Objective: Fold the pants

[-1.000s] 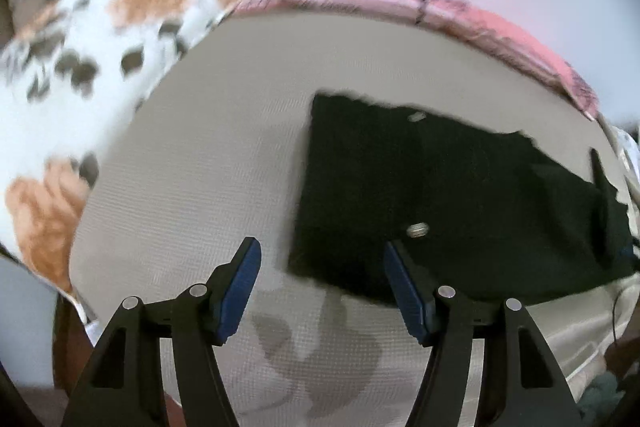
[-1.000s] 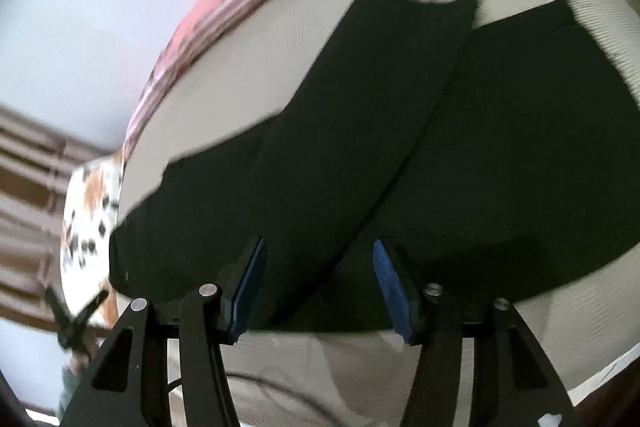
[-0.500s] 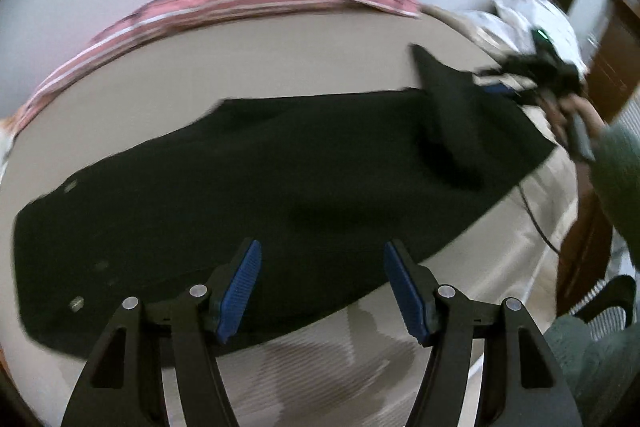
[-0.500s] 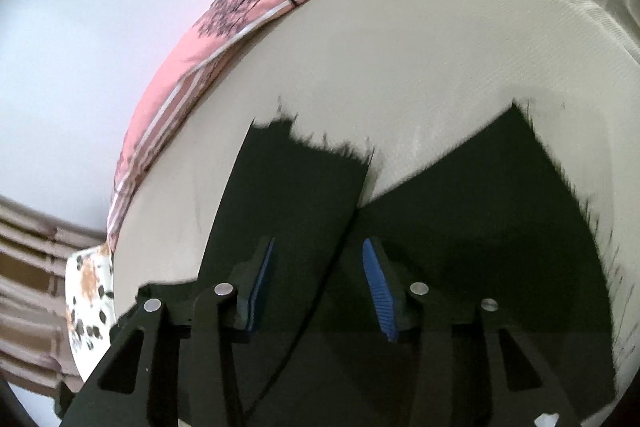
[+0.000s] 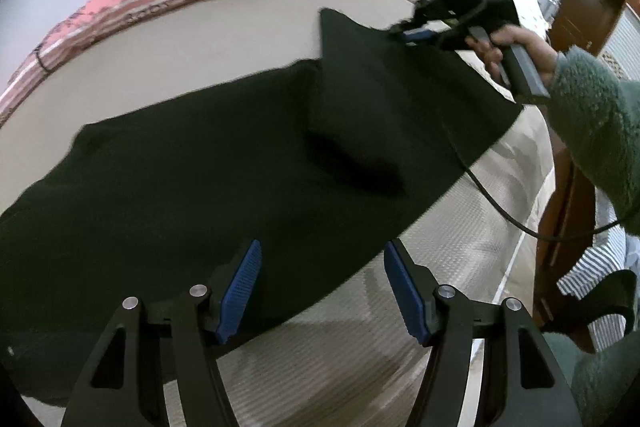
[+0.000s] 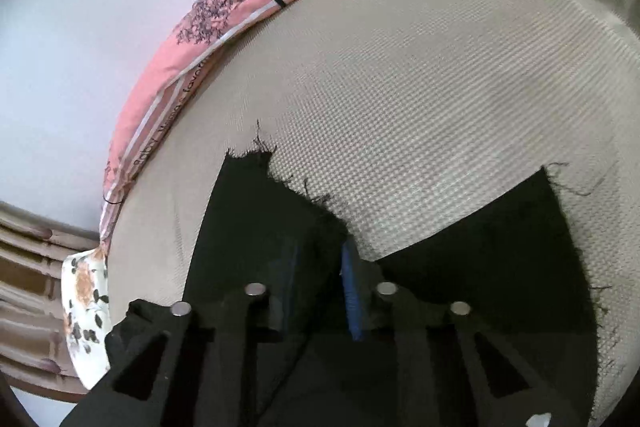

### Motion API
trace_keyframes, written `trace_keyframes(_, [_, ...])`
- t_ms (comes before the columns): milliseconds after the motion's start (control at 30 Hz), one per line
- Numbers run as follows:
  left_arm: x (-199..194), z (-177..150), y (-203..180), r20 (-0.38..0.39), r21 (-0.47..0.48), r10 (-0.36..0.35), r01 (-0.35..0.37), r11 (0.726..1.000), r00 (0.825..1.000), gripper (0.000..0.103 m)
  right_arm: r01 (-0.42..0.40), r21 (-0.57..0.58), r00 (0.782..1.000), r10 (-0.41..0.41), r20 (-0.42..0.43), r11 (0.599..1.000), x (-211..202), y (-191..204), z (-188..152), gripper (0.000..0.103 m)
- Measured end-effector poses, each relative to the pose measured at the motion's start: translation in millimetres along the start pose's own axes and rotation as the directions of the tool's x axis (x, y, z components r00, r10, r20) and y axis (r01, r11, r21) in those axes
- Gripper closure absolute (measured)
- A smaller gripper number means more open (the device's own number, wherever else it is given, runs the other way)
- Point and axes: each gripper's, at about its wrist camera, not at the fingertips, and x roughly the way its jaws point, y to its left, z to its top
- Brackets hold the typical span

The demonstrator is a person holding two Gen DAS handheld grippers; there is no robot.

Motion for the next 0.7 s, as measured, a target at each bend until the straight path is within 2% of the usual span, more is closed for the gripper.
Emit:
trace_keyframes(67, [4.7,-0.1,-5.4,-0.003,0.02,0.001,-0.001,1.0,1.0,0.038,0.017,-0.014,1.0,-0.017,0.008,1.0,-0.4,2.7,-0.2,0.093])
trace_keyframes(233, [12.3,6.3,-18.7,0.008,0.041,-0.055,0.054,0.998,0.998,0.047,0.002,-0.02,0.999,-0.001,0.05,1.0,-12.6,10.0,-1.3,0.097])
trace_keyframes(300, [17.7,9.0,-25.5,0.008,0.059,-0.057,0.056,0.997,0.998,0.048,0.01,-0.042,0.997,-0.006,0.078,0.999,-22.1,16.2,-3.0,0.098])
trace_keyframes(367, [25.6,12.2,-30.6,0.006,0.073,-0.044,0.043,0.996,0.999,0.053,0.006,-0.056,0.995,0.0,0.1,0.998,-32.0,21.7,-5.6,0.098])
trace_keyframes(433, [33.6,14.9,-32.0,-0.007,0.069,-0.033,0.033,0.997,0.999,0.065,-0.005,-0.052,0.992,0.011,0.126,0.999,-44.5,24.9,-9.0,0.098])
trace_keyframes(500, [40.8,17.2,-31.3,-0.019,0.06,-0.02,0.022,0.998,1.0,0.071,-0.016,-0.05,0.988,0.024,0.154,0.999,-61.9,26.3,-14.5,0.099])
trace_keyframes(700, [41.1,17.1,-29.5,-0.002,0.06,-0.04,0.04,0.997,0.999,0.072,-0.012,-0.031,0.976,0.018,0.217,0.999,-110.8,11.6,-39.1,0.099])
